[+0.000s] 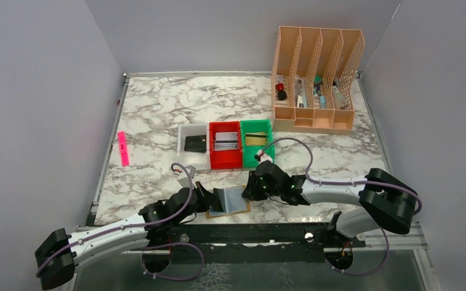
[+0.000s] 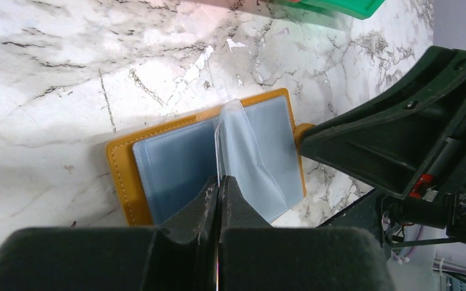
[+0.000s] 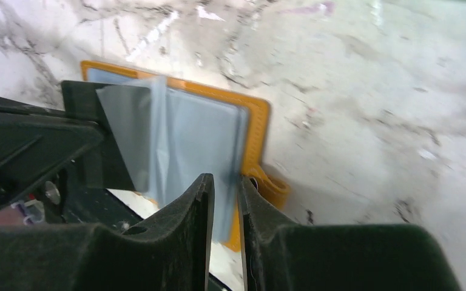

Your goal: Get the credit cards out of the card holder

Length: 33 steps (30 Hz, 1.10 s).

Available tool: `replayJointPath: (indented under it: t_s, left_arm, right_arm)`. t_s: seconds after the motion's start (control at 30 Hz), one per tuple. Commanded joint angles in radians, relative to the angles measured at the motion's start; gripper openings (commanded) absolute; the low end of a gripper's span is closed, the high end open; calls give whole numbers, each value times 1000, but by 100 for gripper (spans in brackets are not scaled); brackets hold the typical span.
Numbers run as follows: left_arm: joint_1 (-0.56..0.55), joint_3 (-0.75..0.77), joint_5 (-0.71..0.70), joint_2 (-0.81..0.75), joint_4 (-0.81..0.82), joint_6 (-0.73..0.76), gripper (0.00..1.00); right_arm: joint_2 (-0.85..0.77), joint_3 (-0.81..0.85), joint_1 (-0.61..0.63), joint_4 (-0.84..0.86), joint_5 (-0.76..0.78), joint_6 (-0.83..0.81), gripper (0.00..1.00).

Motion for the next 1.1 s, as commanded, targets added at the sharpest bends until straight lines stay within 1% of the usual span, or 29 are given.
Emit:
replayJointPath:
  t_s: [0.0, 0.07, 0.17, 0.23, 0.37, 0.43, 0.5, 0.6, 0.7, 0.77, 0.9, 1.0, 1.07]
  left_arm:
    - [-3, 19, -23, -3, -61, 24, 0]
    - [-3, 22, -20, 2, -53, 28, 0]
    - [-3, 30, -18, 17, -44, 32, 0]
    - [-3, 38, -8, 25, -35, 43, 1]
    - [-3, 48, 11, 26, -9, 55, 2]
    - [-4, 50, 12, 26, -6, 55, 2]
    - [-4, 50, 13, 26, -9, 55, 2]
    - [-4, 52, 17, 24, -15, 55, 2]
    - [-4, 49, 17, 21, -13, 52, 2]
    - [-4, 46, 15, 23, -5, 52, 2]
    - [-4, 47, 16, 35, 14, 52, 2]
    - [-3, 50, 18, 49, 20, 54, 2]
    - [-4, 51, 19, 56, 23, 53, 2]
  right_arm:
    - [-96, -38, -6, -179, 107, -67, 28]
    - [-124, -36, -6, -149, 52, -95, 30]
    - [-120, -29, -6, -69, -59, -113, 32]
    - [-98, -23, -2, 8, -147, -118, 32]
    - [-15, 17, 23, 99, -246, -128, 38]
    - [33, 52, 43, 84, -229, -123, 41]
    - [81, 81, 48, 30, -172, -104, 43]
    - [108, 87, 48, -13, -105, -95, 45]
    - [127, 84, 48, -4, -138, -110, 45]
    - [147, 85, 50, 1, -156, -116, 42]
    - [175, 103, 63, -24, -143, -134, 36]
    - [185, 135, 94, -73, -84, -151, 35]
    - [190, 158, 109, -122, -21, -148, 31]
